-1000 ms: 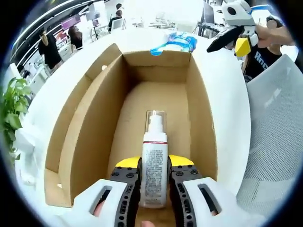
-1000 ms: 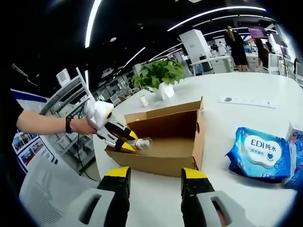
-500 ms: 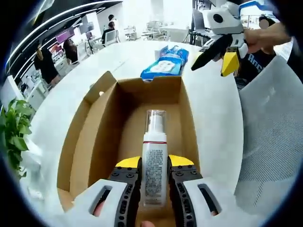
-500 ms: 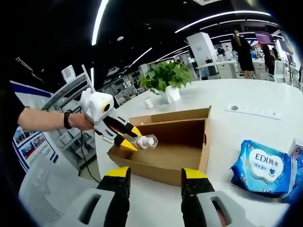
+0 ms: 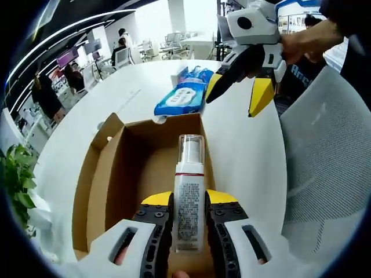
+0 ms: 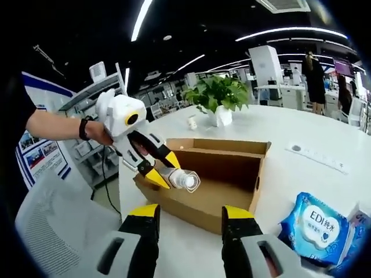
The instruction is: Operate the shoe box by opening the lid, removing the specified soft item, and placing it in the target area until the item is outside and the box remains undamaged.
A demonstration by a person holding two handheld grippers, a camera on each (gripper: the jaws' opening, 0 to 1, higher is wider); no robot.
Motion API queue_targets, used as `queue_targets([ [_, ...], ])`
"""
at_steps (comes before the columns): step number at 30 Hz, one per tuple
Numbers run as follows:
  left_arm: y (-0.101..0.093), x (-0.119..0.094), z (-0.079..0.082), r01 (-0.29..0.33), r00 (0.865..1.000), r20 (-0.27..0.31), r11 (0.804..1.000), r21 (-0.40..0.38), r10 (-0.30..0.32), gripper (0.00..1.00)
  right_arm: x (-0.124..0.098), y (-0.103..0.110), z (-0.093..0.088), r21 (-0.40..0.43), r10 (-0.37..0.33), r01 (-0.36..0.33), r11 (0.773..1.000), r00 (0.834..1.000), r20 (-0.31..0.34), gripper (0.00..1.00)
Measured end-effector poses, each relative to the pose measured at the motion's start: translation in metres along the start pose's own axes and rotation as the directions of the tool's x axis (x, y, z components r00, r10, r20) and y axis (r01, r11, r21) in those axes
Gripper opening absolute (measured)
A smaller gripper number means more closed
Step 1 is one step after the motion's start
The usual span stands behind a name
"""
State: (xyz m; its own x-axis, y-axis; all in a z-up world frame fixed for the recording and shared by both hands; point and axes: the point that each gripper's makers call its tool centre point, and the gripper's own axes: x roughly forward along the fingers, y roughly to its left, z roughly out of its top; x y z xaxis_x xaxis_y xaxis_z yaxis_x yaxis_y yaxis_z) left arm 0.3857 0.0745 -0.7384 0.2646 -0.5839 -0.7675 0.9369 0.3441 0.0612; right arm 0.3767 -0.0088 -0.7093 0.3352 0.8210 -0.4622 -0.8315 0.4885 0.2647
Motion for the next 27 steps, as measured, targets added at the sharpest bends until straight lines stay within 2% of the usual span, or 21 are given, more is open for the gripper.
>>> queue_targets([
  [13, -0.024, 0.000, 0.032, 0.070, 0.996, 0.046, 0.994, 0.086, -0.074, 0.20, 0.000, 0.008, 0.012, -0.116, 0.041, -0.040, 0.992, 0.999, 0.010, 0.36],
  [20, -0.038, 0.002, 0.039, 0.128, 0.990, 0.052, 0.985, 0.116, -0.135, 0.20, -0.001, 0.015, 0.005, -0.210, 0.070, -0.077, 0.975, 0.997, -0.041, 0.36],
  [27, -0.052, 0.001, 0.045, 0.179, 0.980, 0.063, 0.973, 0.143, -0.190, 0.20, -0.001, 0.023, 0.001, -0.251, 0.126, -0.140, 0.958, 0.989, -0.070, 0.33],
])
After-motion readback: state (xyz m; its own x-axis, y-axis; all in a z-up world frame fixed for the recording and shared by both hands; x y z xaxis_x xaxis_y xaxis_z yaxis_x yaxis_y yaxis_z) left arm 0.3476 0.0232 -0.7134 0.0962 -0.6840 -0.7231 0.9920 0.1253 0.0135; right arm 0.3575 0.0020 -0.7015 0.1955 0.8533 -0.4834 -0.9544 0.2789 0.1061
